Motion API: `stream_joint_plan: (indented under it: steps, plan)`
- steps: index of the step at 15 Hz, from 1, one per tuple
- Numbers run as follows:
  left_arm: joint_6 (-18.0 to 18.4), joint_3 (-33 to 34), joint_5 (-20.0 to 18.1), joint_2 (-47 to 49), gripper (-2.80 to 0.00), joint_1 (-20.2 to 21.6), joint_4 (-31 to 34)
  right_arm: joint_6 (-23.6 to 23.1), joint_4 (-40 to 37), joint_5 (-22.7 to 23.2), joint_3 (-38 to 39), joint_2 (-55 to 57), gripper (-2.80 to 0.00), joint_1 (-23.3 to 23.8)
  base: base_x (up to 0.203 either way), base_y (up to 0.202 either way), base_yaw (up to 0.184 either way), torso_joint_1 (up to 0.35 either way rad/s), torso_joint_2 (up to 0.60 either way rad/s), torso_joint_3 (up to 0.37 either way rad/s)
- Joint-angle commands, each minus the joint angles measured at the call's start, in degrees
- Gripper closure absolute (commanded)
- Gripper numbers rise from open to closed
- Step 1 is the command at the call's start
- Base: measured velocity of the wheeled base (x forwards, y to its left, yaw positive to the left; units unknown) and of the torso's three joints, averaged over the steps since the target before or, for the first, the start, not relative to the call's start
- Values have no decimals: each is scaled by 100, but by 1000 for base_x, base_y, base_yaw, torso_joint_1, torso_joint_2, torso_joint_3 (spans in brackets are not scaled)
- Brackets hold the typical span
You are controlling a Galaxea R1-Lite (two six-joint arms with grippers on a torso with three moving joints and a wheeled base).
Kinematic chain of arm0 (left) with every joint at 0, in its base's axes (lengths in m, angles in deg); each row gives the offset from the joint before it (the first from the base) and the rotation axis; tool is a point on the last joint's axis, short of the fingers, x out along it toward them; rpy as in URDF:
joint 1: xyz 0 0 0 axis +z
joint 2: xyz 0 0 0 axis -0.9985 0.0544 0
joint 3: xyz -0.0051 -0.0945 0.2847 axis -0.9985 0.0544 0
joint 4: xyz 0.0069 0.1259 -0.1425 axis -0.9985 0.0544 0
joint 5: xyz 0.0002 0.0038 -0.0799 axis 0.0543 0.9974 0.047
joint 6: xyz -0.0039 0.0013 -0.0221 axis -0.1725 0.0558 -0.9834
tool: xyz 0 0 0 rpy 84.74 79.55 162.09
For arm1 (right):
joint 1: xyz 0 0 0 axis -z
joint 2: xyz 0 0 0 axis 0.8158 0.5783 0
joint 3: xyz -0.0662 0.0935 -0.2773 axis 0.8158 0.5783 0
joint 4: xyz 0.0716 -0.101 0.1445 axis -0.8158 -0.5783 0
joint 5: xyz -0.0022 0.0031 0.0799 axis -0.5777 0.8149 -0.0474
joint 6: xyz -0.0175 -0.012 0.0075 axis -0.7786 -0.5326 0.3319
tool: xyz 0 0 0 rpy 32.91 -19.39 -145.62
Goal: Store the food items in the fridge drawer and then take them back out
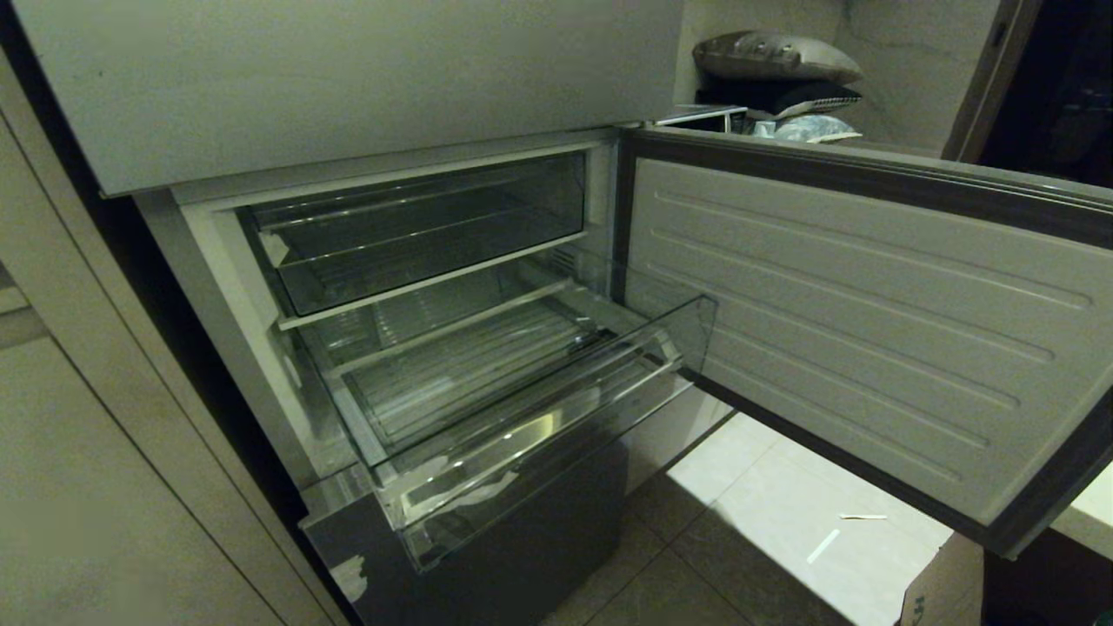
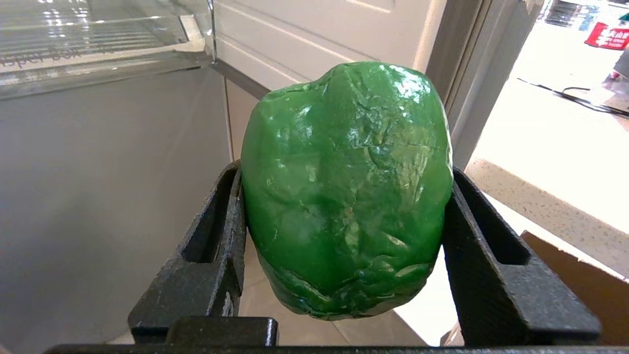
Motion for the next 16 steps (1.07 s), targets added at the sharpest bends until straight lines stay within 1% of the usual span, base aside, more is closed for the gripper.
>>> stream_joint_plan:
  steps: [1, 4, 7, 9, 16]
  plan:
    - [-2, 0, 3, -1, 0, 0, -3, 4, 9, -1, 167, -22, 0, -1, 0, 0, 0, 0, 0, 0]
    - [-2, 0, 3, -1, 0, 0, -3, 65, 9, -3, 167, -22, 0, -1, 0, 0, 0, 0, 0, 0]
    - [-2, 0, 3, -1, 0, 0, -3, 264, 18, -46, 167, -22, 0, -8, 0, 0, 0, 0, 0, 0]
    - [-2, 0, 3, -1, 0, 0, -3, 331, 18, -81, 167, -22, 0, -1, 3, -7, 131, 5, 2, -2]
    - [-2, 0, 3, -1, 0, 0, -3, 364, 18, -81, 167, -22, 0, -5, 1, -6, 175, 3, 4, 1]
